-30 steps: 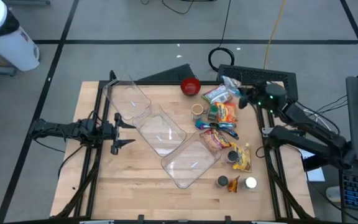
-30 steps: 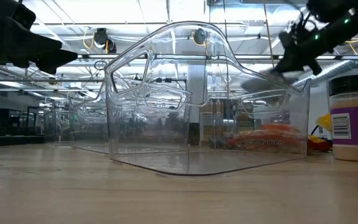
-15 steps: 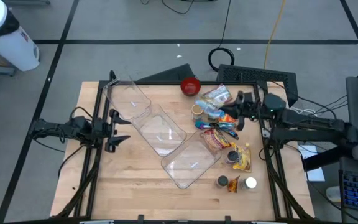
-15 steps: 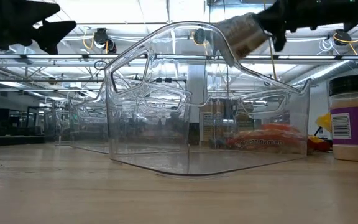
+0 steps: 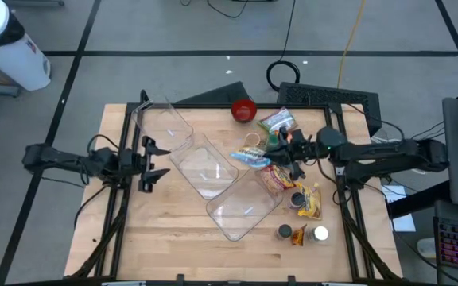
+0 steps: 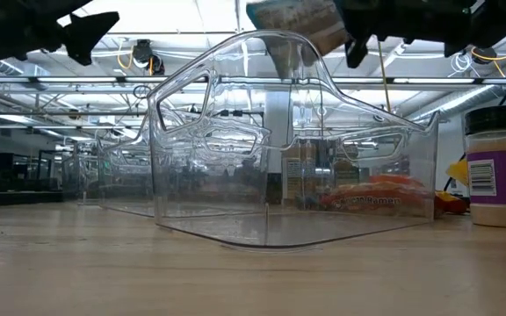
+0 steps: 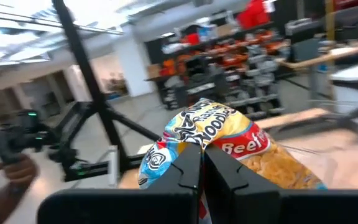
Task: Pick & Place Food Item
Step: Put the blue noodle pack into the top transparent bin
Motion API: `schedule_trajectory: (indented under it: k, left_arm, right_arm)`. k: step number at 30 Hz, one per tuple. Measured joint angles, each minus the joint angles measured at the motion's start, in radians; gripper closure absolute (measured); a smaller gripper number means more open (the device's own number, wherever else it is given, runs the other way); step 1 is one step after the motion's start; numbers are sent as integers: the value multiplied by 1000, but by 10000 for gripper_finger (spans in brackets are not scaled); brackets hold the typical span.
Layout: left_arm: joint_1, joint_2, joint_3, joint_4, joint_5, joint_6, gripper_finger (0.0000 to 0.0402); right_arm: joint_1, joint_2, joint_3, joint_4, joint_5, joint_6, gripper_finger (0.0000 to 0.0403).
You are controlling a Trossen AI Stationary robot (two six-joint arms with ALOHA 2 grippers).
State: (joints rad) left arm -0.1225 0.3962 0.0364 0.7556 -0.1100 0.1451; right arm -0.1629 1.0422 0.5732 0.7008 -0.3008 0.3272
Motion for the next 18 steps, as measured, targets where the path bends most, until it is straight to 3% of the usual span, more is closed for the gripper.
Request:
schedule_trajectory:
  k: [4, 7, 12, 18]
  left_arm:
    - [9, 211, 73, 137, -40, 84, 128]
    - [31, 375, 198, 71, -75, 107, 128]
    - [63, 648, 426, -81, -42, 176, 128]
    - [79, 866, 601, -111, -39, 268, 128]
  right_arm:
    - [0, 43, 0, 59, -19, 26, 403]
    - [0, 59, 0, 75, -19, 36, 403]
    - [0, 73, 0, 96, -19, 51, 403]
    - [11, 73, 1, 97, -19, 54, 403]
